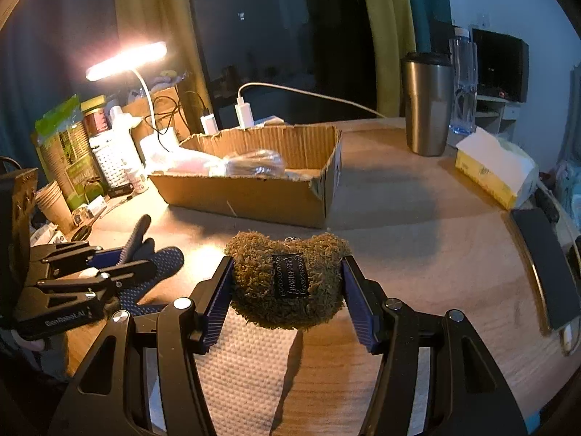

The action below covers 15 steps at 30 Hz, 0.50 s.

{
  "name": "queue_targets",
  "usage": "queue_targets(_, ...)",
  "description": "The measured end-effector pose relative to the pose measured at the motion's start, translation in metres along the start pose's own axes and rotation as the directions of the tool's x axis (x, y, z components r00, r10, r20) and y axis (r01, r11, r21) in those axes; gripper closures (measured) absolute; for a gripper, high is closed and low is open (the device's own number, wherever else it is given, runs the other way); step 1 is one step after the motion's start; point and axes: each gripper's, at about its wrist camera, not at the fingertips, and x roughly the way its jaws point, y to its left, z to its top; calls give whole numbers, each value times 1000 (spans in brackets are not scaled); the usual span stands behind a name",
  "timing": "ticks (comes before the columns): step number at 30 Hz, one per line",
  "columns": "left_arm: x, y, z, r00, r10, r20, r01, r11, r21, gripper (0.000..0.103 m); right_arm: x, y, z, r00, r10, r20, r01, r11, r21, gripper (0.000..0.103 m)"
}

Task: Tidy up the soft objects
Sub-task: 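Lift the glove and brown plush toward the cardboard box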

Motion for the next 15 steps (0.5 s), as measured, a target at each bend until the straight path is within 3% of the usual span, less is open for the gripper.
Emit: queue_targets(15, -25, 17, 39, 995, -20, 102, 23, 999, -25, 74, 1, 2, 34, 999, -13, 32, 13, 1000, -21, 42)
